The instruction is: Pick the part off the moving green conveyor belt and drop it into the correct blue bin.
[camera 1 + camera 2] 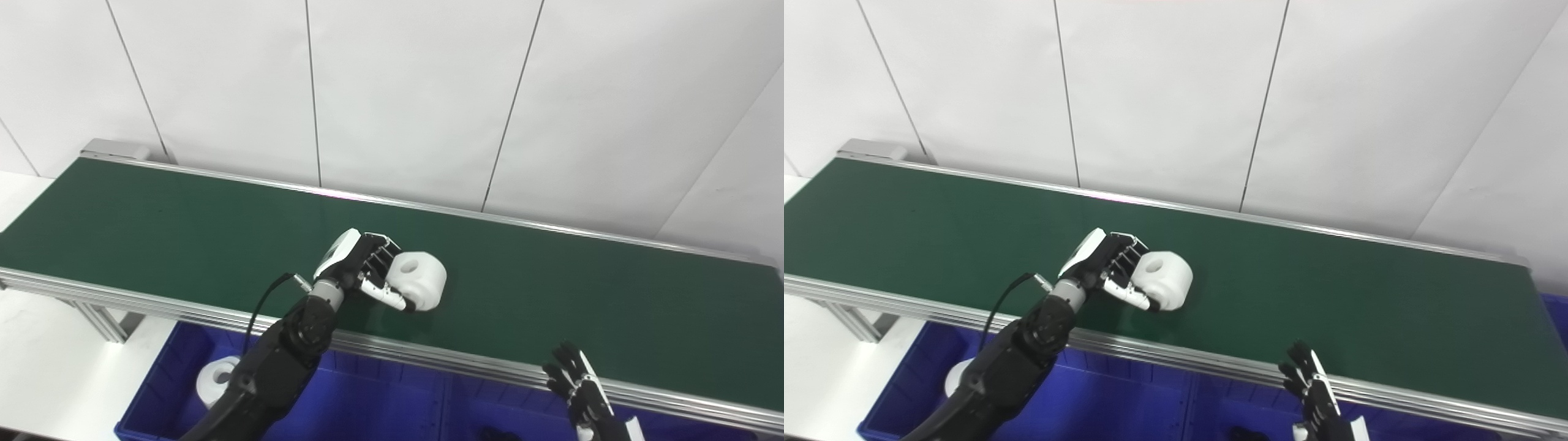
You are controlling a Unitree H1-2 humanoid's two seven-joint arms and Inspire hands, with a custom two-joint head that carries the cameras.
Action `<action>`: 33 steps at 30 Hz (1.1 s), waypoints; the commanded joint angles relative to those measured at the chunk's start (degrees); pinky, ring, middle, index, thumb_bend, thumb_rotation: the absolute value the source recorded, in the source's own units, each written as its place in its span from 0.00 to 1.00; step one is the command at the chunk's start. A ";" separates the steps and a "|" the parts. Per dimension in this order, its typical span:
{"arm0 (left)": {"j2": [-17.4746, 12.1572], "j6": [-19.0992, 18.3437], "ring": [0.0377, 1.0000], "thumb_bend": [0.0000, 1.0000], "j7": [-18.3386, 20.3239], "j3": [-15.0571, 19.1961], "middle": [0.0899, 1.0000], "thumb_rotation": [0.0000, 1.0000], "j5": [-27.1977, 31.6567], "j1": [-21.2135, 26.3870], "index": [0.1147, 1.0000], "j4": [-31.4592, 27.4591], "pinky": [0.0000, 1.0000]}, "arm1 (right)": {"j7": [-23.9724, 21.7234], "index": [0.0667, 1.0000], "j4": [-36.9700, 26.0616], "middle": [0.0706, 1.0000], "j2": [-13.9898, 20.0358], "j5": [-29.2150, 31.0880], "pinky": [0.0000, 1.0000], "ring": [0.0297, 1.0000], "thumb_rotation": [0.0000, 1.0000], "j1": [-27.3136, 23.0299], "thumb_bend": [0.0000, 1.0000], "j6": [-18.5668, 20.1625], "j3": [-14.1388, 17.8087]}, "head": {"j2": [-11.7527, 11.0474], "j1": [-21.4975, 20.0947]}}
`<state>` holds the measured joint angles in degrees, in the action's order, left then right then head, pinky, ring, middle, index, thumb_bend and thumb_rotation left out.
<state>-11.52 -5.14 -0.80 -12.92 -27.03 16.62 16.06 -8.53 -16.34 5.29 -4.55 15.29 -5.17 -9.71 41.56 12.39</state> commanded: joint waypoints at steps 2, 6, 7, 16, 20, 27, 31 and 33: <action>-6.04 4.05 0.43 0.52 1.32 -1.88 0.44 0.00 -4.97 -0.76 0.42 -10.55 0.37 | 0.03 0.96 -1.28 0.95 -0.03 0.71 0.91 0.90 0.97 -1.39 0.84 0.06 0.45 | 0.52 0.34; -12.91 4.55 0.40 0.52 6.34 -4.12 0.42 0.00 -11.18 -8.34 0.43 -26.89 0.33 | -0.37 0.97 -1.38 0.96 0.60 2.34 0.92 0.91 0.98 -2.71 0.83 1.09 1.19 | 1.84 1.61; -14.14 3.64 0.41 0.52 7.85 -4.32 0.43 0.00 -12.43 -10.44 0.42 -29.92 0.35 | -0.40 0.97 -1.35 0.96 0.74 2.58 0.92 0.91 0.98 -3.04 0.82 1.33 1.35 | 2.46 2.03; -19.69 8.98 0.30 0.52 3.93 -3.49 0.35 0.00 -23.66 -25.48 0.45 -30.03 0.28 | -0.41 0.96 -0.23 0.95 1.65 3.60 0.91 0.90 0.95 -5.36 0.81 1.41 2.40 | 3.82 3.11; -20.42 9.33 0.26 0.51 1.02 -3.83 0.35 0.00 -29.30 -26.63 0.44 -23.63 0.24 | -0.61 0.96 0.56 0.95 2.01 3.46 0.90 0.89 0.94 -5.79 0.80 1.03 2.37 | 3.59 3.43; -19.02 5.91 0.23 0.52 -2.54 -2.84 0.37 0.00 -34.86 -26.47 0.43 -18.49 0.20 | -0.29 0.95 0.93 0.95 1.66 2.60 0.89 0.89 0.93 -5.72 0.79 0.75 2.27 | 3.15 2.58; -16.68 2.13 0.27 0.52 -5.84 -0.14 0.41 0.00 -36.06 -26.51 0.43 -18.76 0.25 | 0.27 0.95 0.49 0.94 1.23 2.28 0.88 0.89 0.95 -5.46 0.80 0.90 2.52 | 3.15 2.05; -16.10 0.84 0.37 0.52 -5.08 1.16 0.42 0.00 -35.51 -26.44 0.44 -19.63 0.32 | 0.43 0.95 0.22 0.94 1.04 2.37 0.88 0.89 0.95 -5.29 0.80 0.98 2.59 | 3.11 1.83</action>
<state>-26.87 -2.96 -4.30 -13.01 -62.65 -10.96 -1.44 -8.45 -14.35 6.70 -2.49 10.47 -3.03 -7.47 44.65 14.24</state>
